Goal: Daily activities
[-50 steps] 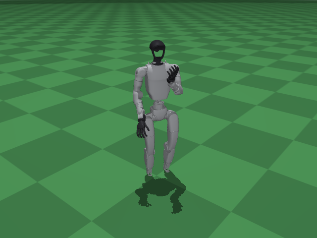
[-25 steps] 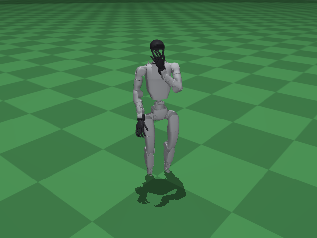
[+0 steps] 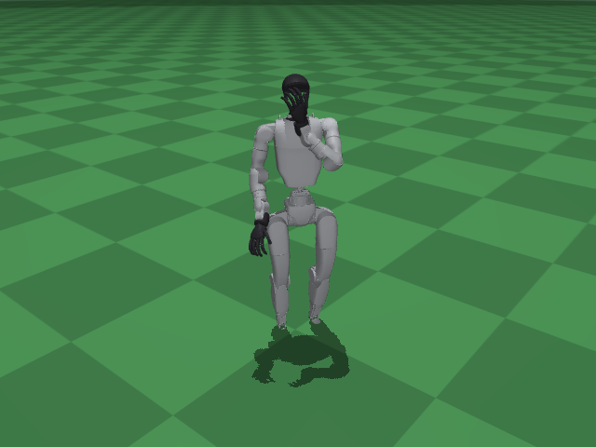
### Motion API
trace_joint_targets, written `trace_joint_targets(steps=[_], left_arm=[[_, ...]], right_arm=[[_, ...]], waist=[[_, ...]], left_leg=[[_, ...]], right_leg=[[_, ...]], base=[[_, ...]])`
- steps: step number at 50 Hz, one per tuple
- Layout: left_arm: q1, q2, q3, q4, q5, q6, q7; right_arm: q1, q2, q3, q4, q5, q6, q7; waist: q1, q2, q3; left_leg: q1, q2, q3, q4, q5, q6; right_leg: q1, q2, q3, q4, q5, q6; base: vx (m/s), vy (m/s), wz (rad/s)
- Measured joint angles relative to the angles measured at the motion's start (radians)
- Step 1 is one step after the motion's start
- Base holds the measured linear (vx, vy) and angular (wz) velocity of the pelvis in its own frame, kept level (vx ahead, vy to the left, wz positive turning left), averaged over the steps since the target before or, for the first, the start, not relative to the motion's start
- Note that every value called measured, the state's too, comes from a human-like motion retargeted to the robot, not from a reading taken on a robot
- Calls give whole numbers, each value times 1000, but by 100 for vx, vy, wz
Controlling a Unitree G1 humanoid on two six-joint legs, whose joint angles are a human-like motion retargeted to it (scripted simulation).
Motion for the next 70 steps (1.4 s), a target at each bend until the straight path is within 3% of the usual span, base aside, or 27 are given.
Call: trace_joint_targets(steps=[26, 61, 70], left_arm=[[-5, 19, -59, -38, -24, -22, 26], [-36, -6, -82, -68, -113, -61, -114], [0, 18, -57, 41, -56, -62, -157]], right_arm=[[-13, 14, 14, 17, 21, -7, 18], [-69, 62, 5, 31, 88, -35, 68], [-90, 66, -3, 17, 42, -37, 19]], waist=[[-1, 7, -22], [-39, 12, -54], [-39, 13, -43]], left_leg=[[7, -6, 41, 4, -4, 22], [21, -22, 156, -13, 12, 50], [26, -25, 196, -7, 13, 56]], right_leg=[[5, -4, 50, -46, 20, 22], [-33, -11, 155, -73, 43, 72], [-40, -9, 194, -84, 51, 82]], base=[[2, 0, -16], [2, 0, -30], [2, -2, -43]])
